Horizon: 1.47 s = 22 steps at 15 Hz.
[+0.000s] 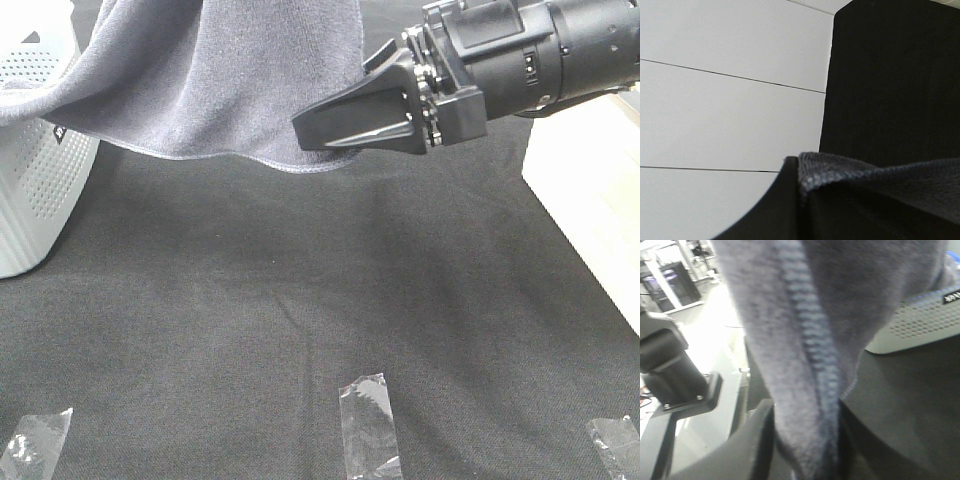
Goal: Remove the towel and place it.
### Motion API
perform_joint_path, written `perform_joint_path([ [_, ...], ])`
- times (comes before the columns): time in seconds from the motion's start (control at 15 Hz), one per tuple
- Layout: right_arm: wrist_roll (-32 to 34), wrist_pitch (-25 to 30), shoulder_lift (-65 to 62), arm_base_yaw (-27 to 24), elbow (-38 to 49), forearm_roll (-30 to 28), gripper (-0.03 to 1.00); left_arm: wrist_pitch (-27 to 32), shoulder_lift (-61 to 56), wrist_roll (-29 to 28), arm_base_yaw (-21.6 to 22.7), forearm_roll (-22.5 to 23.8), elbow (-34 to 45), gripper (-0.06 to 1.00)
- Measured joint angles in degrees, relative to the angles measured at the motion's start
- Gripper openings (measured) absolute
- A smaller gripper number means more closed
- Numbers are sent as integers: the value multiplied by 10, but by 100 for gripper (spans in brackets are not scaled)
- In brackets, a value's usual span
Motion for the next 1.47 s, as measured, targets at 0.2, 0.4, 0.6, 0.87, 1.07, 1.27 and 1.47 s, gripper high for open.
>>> perform_joint_path([
  [0.2, 1, -9, 0, 0, 0, 0, 14, 0, 0, 0, 0, 0, 0, 0],
  [0.4, 1, -9, 0, 0, 0, 5, 2, 13, 0, 0, 0, 0, 0, 0],
  [0.6, 37, -39, 0, 0, 0, 23, 2, 13, 0, 0, 0, 0, 0, 0],
  [0.87, 106, -52, 0, 0, -20, 4, 2, 13, 0, 0, 0, -1, 0, 0],
  [1.07, 284, -52, 0, 0, -100, -132, 2, 13, 2, -21, 0, -3, 0, 0],
  [1.27, 481, -26, 0, 0, -190, -278, 2, -5, 9, -100, 0, 1, 0, 0],
  [1.47, 599, 26, 0, 0, -272, -388, 2, -35, 13, -146, 13, 10, 0, 0],
])
